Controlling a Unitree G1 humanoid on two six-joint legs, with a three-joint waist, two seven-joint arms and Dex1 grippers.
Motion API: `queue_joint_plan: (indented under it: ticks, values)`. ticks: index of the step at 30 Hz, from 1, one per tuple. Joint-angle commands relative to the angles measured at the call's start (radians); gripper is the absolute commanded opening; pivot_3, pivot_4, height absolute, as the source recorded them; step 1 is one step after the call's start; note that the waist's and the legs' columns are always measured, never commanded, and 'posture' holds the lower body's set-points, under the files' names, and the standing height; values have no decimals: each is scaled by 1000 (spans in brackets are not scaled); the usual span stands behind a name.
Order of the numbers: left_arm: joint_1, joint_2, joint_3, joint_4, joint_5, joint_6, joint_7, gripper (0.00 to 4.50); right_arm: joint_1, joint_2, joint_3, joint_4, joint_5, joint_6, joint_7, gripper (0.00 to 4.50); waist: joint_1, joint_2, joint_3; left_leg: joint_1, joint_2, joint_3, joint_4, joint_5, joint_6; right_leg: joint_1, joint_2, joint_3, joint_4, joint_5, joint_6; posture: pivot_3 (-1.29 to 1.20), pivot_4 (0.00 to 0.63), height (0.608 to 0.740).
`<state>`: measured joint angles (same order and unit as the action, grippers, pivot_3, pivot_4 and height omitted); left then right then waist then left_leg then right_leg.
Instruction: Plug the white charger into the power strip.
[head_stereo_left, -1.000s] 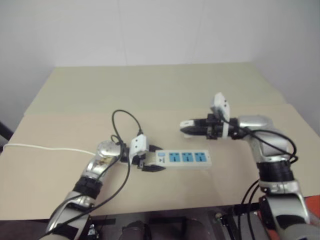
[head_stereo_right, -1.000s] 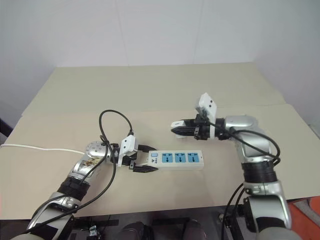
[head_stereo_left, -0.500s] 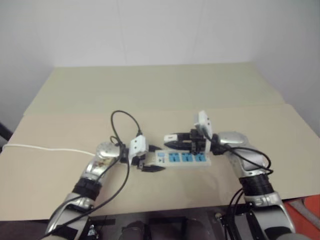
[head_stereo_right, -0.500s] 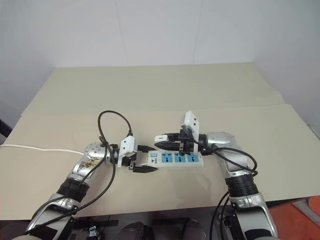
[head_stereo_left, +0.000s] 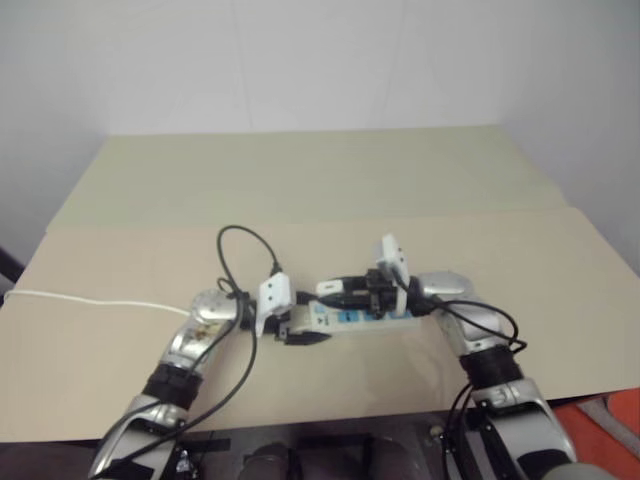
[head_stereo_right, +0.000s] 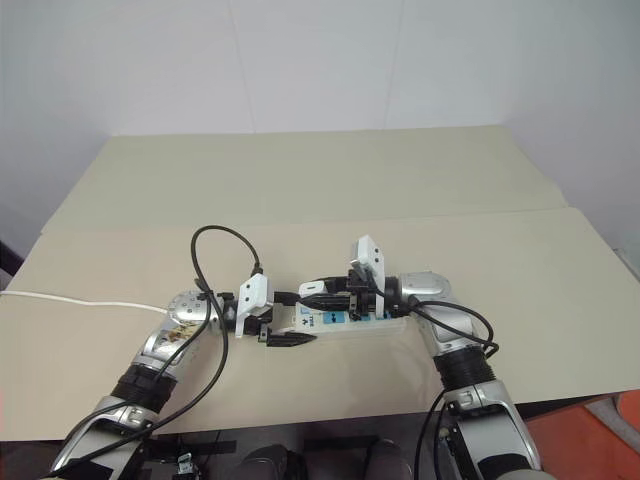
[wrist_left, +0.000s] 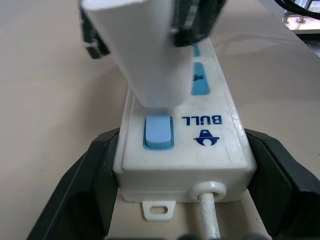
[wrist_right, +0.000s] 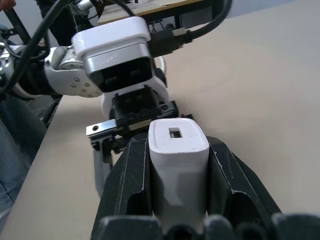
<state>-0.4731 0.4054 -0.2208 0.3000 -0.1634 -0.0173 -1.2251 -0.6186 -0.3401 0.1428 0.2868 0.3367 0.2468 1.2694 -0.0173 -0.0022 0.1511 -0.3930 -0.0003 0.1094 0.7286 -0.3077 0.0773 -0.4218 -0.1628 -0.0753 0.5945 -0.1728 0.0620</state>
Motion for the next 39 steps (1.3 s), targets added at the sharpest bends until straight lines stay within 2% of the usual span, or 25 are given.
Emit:
queue_joint_plan:
  ticks: [1,13,27,39]
  values:
    - [28,16,-24,0,13,25,-6,3265,-30,-16,-16,33,1,-39,19,1099,0,0,0,0,0,0,0,0,0,0,0,0,0,0,0,0,150,740]
    - [38,31,-18,-18,11,31,-4,3265,-17,-46,-9,73,-5,-82,58,1099,-1,0,0,0,0,1,-1,0,0,-1,0,0,0,0,0,0,150,740]
    - [45,58,-9,-33,5,39,-9,3265,51,-94,-26,196,-38,-264,67,1099,1,0,0,1,0,1,-1,0,0,1,0,0,0,0,0,0,150,740]
    - [53,76,-6,-43,-1,39,-10,3265,16,-151,-40,341,-50,-322,114,1099,4,0,0,2,0,0,-1,0,0,1,0,0,0,0,0,0,150,740]
